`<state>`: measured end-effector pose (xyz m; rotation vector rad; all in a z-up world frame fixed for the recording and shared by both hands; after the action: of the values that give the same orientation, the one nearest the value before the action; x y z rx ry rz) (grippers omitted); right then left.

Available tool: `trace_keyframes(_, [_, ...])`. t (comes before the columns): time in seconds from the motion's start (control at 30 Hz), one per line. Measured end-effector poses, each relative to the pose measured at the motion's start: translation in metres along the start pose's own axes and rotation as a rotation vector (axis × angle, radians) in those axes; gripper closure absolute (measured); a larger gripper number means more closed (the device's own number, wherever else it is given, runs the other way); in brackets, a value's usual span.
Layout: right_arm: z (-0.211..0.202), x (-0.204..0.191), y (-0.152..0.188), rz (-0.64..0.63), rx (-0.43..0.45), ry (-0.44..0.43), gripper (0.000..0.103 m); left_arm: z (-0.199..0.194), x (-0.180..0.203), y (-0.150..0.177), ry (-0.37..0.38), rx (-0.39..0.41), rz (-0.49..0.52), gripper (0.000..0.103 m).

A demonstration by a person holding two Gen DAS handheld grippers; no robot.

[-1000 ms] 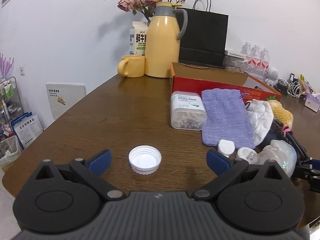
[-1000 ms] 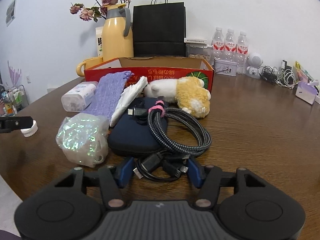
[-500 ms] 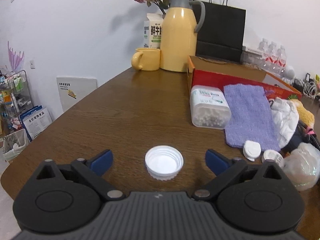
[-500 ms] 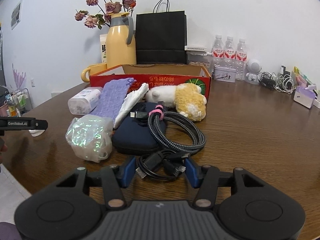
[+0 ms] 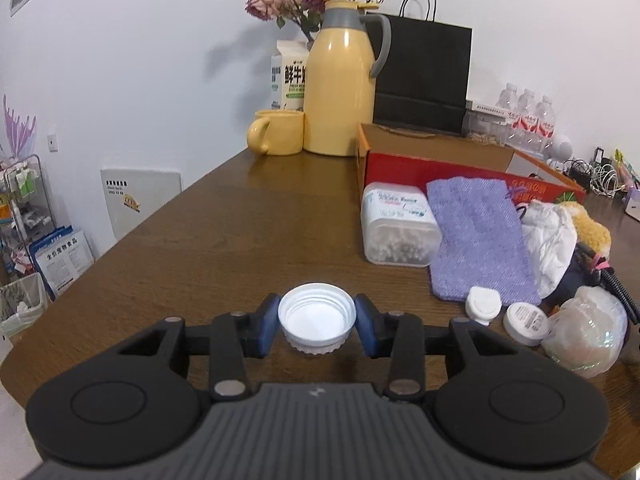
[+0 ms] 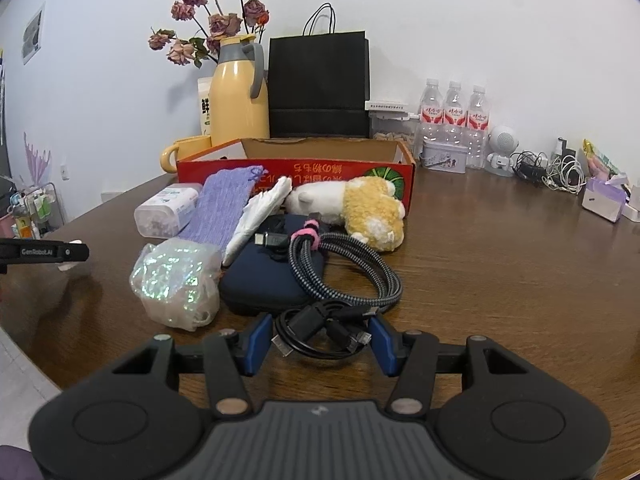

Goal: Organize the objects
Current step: 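Carry cable and cap into the box and open both grippers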

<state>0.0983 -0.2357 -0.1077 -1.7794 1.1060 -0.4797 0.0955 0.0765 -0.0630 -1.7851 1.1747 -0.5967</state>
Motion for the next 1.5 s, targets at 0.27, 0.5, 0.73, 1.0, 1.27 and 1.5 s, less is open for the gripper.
trace_keyframes(0.27, [-0.007, -0.002, -0.021, -0.039, 0.065, -0.010, 0.051, -0.008, 0.022, -0.025, 0.043, 0.062, 0.017, 0.062])
trace_keyframes(0.5, [0.003, 0.002, -0.065, -0.084, 0.150, -0.008, 0.051, -0.010, 0.060, -0.064, 0.117, 0.147, 0.046, 0.062])
trace_keyframes(0.73, [0.031, 0.009, -0.116, -0.113, 0.216, -0.031, 0.051, 0.000, 0.101, -0.112, 0.163, 0.227, 0.051, 0.062])
trace_keyframes(1.0, [0.082, 0.021, -0.169, -0.127, 0.242, -0.044, 0.051, 0.034, 0.136, -0.154, 0.180, 0.243, 0.031, 0.062])
trace_keyframes(1.27, [0.150, 0.041, -0.204, -0.092, 0.225, -0.023, 0.051, 0.090, 0.170, -0.180, 0.153, 0.187, 0.029, 0.062])
trace_keyframes(1.5, [0.196, 0.067, -0.200, -0.050, 0.149, 0.017, 0.051, 0.150, 0.184, -0.180, 0.093, 0.078, 0.034, 0.062])
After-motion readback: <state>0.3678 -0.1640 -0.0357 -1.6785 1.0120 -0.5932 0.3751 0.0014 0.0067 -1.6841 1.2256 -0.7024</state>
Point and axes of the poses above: each gripper's, at about its wrist camera, not at the fingertips, and z roughly the way its jaws point, x to its right, y to its underside, the point moved 6 cm from there along z, roughly the way its jaws point, and after that the axes turned 14 degrees about -y, right-handed, at the moved point
